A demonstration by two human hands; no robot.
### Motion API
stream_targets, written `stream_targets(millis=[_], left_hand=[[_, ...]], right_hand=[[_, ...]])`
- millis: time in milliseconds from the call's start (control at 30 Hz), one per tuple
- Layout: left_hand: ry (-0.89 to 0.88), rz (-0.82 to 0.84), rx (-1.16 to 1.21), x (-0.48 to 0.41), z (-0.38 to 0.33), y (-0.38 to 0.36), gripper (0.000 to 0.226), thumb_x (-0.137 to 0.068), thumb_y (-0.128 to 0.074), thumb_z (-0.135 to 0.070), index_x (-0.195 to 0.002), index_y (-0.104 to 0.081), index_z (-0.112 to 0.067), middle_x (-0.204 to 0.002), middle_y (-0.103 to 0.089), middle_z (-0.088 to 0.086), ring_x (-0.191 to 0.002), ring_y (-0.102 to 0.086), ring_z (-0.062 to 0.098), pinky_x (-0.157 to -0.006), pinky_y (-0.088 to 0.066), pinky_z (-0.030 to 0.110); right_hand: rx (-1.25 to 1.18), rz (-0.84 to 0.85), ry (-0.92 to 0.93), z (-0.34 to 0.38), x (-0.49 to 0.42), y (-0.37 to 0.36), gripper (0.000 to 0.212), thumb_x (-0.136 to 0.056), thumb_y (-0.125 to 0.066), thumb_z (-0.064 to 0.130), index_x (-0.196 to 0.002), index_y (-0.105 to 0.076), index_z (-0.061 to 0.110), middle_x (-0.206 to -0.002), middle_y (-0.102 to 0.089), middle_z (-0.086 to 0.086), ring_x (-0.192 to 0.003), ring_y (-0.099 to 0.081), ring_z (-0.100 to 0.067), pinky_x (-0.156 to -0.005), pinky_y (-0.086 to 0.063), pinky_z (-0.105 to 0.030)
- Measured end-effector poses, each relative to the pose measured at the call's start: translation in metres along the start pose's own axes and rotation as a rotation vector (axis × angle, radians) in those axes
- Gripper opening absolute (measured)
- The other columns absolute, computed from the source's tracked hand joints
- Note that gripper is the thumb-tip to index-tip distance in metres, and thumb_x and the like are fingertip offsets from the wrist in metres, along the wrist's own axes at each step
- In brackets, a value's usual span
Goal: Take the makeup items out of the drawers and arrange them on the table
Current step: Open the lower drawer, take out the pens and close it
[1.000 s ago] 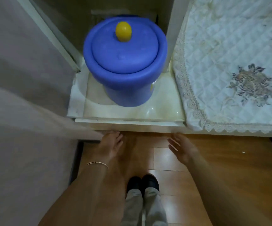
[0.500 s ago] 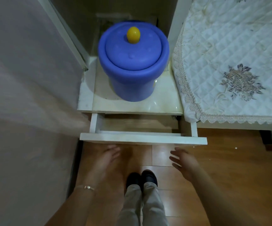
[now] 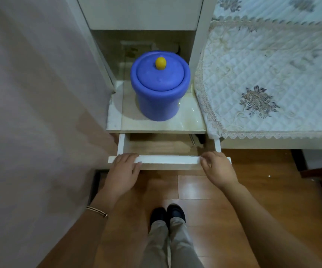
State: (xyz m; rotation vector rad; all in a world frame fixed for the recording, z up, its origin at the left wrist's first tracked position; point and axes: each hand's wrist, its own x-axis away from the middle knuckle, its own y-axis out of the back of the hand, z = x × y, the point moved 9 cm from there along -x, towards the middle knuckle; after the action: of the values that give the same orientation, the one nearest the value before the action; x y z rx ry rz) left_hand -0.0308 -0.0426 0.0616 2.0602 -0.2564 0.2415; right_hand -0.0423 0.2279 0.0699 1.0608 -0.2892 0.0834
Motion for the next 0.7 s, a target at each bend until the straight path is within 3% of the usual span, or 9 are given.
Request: stream_targets(millis=[267, 400, 533, 700], left_hand=[[0.098, 0.017, -0.017, 0.044, 0.008, -0.004, 0.024, -0.094, -0.041, -0.028, -0.103, -0.061, -0.017, -0.106, -0.067, 0.000, -0.103, -0.054, 0.024, -0.091, -0.034, 0.036], [0.117, 0.026, -0.034, 0.073, 0.014, -0.014, 0.019, -0.093, -0.042, -0.027, -0.082, -0.057, -0.022, -0.091, -0.068, -0.002, -0.092, -0.056, 0.022, -0.087, -0.034, 0.035], [0.133, 0.025, -0.045, 0.105, 0.017, -0.027, 0.017, -0.091, -0.042, -0.027, -0.076, -0.048, -0.029, -0.086, -0.065, -0.006, -0.089, -0.054, 0.018, -0.083, -0.030, 0.031], [0.145, 0.025, -0.006, 0.115, 0.023, -0.028, 0.017, -0.091, -0.043, -0.024, -0.075, -0.048, -0.027, -0.088, -0.066, -0.005, -0.091, -0.054, 0.019, -0.088, -0.032, 0.032]], right_hand=[[0.004, 0.091, -0.024, -0.007, 0.058, -0.008, 0.025, -0.090, -0.047, 0.019, -0.104, -0.066, 0.010, -0.102, -0.068, -0.009, -0.100, -0.053, -0.025, -0.080, -0.043, -0.034], [0.016, 0.102, -0.067, -0.013, 0.092, -0.013, 0.021, -0.087, -0.049, 0.019, -0.087, -0.068, 0.009, -0.092, -0.069, -0.009, -0.094, -0.055, -0.029, -0.078, -0.046, -0.037], [0.059, 0.136, -0.091, -0.021, 0.121, -0.021, 0.021, -0.086, -0.047, 0.021, -0.066, -0.049, 0.013, -0.077, -0.062, -0.007, -0.087, -0.053, -0.030, -0.070, -0.040, -0.035], [0.021, 0.156, -0.101, -0.021, 0.135, -0.026, 0.025, -0.084, -0.048, 0.024, -0.083, -0.067, 0.008, -0.089, -0.069, -0.007, -0.092, -0.056, -0.027, -0.077, -0.048, -0.037]])
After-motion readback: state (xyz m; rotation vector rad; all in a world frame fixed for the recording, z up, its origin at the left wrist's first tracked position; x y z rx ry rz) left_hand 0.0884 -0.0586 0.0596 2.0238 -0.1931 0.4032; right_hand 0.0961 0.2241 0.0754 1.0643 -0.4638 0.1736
